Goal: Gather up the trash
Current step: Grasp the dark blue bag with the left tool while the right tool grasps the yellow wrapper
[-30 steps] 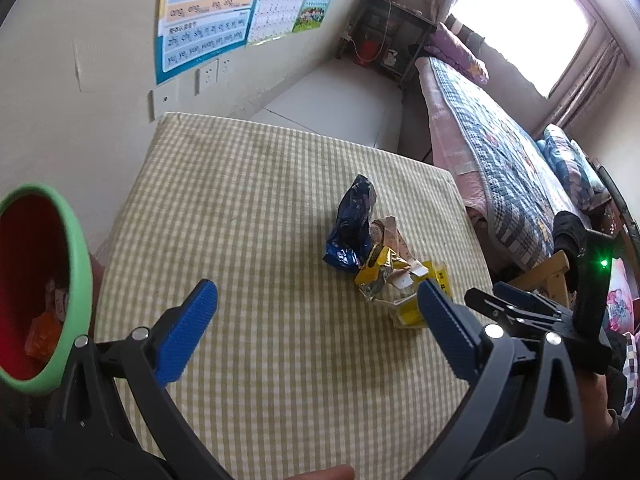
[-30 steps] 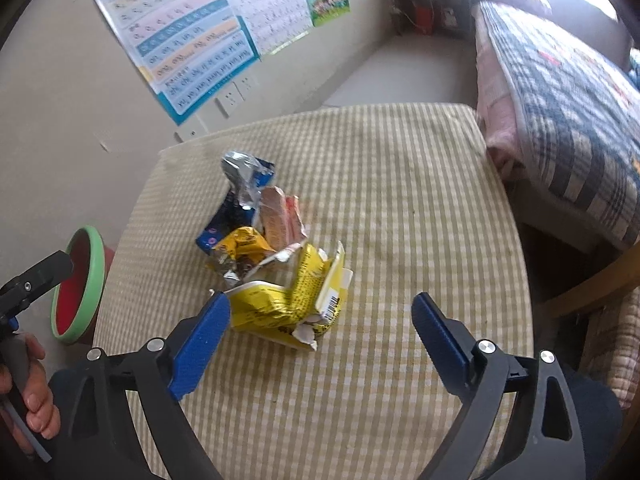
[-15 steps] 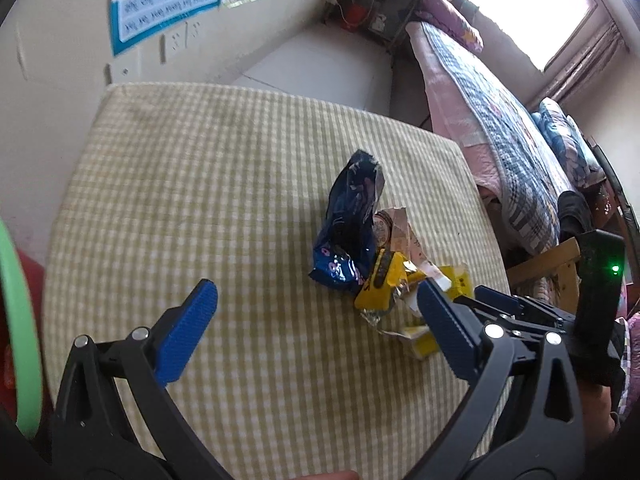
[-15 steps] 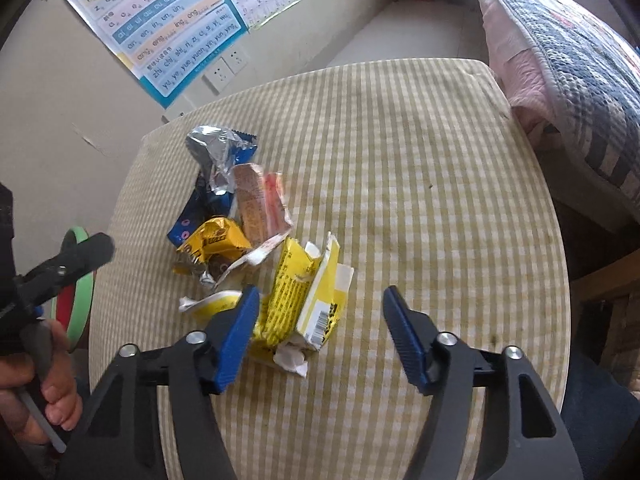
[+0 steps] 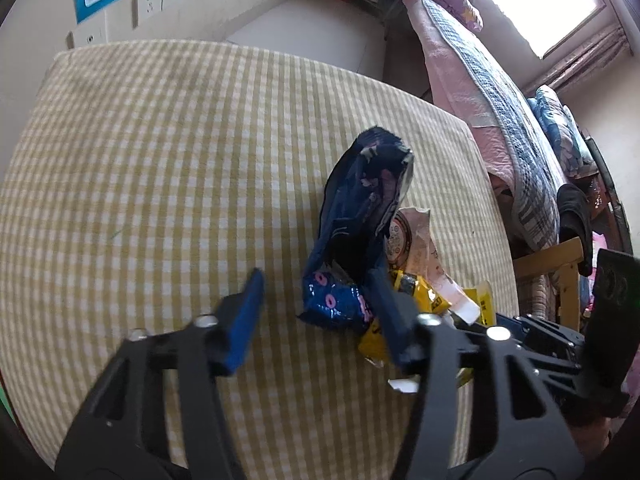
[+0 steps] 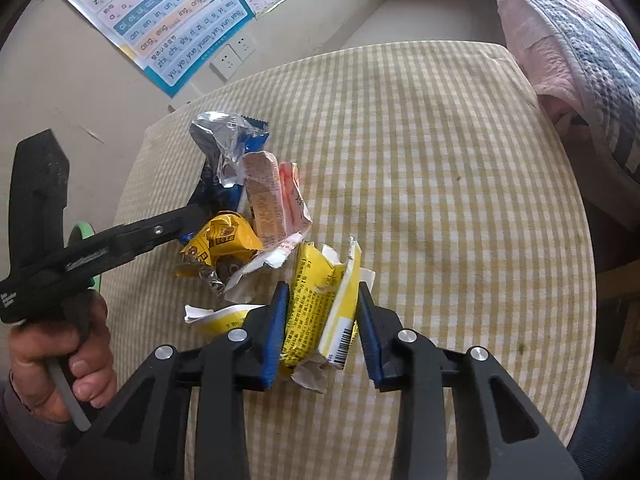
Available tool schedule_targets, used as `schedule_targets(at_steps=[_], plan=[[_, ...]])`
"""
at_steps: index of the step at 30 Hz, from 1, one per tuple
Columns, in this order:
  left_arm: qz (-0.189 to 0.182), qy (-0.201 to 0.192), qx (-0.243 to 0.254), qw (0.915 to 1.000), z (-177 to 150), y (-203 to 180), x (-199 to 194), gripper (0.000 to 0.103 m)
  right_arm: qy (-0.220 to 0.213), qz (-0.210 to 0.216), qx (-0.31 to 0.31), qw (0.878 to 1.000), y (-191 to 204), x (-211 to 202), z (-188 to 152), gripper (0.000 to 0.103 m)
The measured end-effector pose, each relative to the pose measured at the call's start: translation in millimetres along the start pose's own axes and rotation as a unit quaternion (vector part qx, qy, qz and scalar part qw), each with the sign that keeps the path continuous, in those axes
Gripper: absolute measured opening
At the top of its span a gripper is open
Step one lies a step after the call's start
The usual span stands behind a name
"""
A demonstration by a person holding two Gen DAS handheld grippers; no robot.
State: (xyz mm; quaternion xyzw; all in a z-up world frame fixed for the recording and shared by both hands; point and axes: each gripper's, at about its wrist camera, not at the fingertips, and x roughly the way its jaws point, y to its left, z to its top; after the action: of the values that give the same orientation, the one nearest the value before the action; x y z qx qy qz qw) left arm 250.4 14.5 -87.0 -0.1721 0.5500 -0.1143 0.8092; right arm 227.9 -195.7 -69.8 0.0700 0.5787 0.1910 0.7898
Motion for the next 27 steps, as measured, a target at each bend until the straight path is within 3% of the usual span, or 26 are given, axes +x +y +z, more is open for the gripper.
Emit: schedule_targets(at_steps=[4, 7, 27], plan=[[-0.005, 0.006, -0.002, 1.0000, -0.2, -0.2, 2.0, 0.014, -0.001, 0.000, 0.002, 1.000, -2.2, -0.6, 0.8, 0.031], [-0.003, -0.003, 0.002, 1.0000, -1.4, -3.9, -3.5, 0.008, -0.005, -0.005, 0.003, 1.000, -3.8, -4.2, 0.1, 0.030], [0.050, -0.056, 0.044, 0.9963, -34.2, -31.3, -75.7, 0.004, -0.056, -0.031, -0.016, 0.998, 7.4, -61.5, -19.8, 0.030]])
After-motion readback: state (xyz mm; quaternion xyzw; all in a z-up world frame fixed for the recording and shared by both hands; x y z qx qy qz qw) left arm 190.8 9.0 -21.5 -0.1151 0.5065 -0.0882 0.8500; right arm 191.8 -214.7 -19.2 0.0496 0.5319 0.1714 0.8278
